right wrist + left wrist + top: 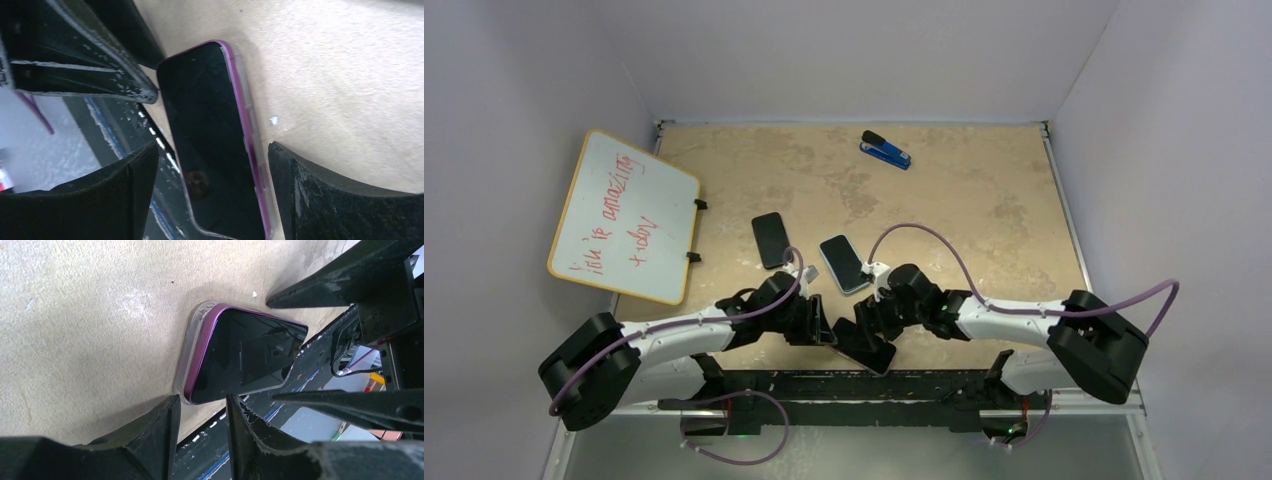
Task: Put the phone into the phone case
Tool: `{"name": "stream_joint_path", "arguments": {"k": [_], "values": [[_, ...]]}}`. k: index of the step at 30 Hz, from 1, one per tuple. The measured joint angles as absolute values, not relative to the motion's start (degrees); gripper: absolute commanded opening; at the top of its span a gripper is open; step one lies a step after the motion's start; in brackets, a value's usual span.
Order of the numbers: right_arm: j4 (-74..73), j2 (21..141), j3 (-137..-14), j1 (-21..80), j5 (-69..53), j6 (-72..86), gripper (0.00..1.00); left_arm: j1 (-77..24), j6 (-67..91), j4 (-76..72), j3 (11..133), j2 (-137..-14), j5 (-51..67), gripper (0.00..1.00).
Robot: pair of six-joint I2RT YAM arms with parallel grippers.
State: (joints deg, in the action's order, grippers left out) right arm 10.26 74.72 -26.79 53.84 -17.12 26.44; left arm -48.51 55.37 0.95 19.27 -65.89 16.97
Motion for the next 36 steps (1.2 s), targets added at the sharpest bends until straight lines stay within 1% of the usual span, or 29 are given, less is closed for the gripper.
{"name": "stream_joint_path", "arguments": {"k": [8, 11, 18, 25, 30, 34, 36], "values": [[14.04, 78.15, -27.16, 53.08, -25.54, 31.46, 0.83, -48.99, 56.45, 1.98, 18.79, -66.04, 14.52, 0.22], [14.46, 78.50, -27.11, 52.86, -27.00, 34.44, 0.83, -49.17, 56.60, 1.67, 18.44, -65.91, 14.52, 0.18], [16.93, 78.50, -25.45, 51.51, -28.49, 40.80, 0.79, -49.47, 56.90, 0.91, 17.87, -65.41, 14.35, 0.18], [25.71, 78.74, -20.67, 51.13, -30.04, 49.10, 0.74, -49.65, 58.02, 0.01, 16.58, -64.01, 13.89, 0.17], [31.33, 79.55, -18.24, 50.83, -30.57, 53.19, 0.69, -49.65, 58.30, -0.43, 16.10, -63.55, 13.87, 0.17], [34.92, 79.96, -16.51, 50.74, -29.56, 55.66, 0.62, -49.65, 59.31, -0.80, 15.46, -62.78, 13.67, 0.16], [37.63, 80.40, -15.29, 50.74, -28.93, 57.47, 0.61, -49.65, 59.66, -0.84, 15.16, -62.26, 13.54, 0.16]]}}
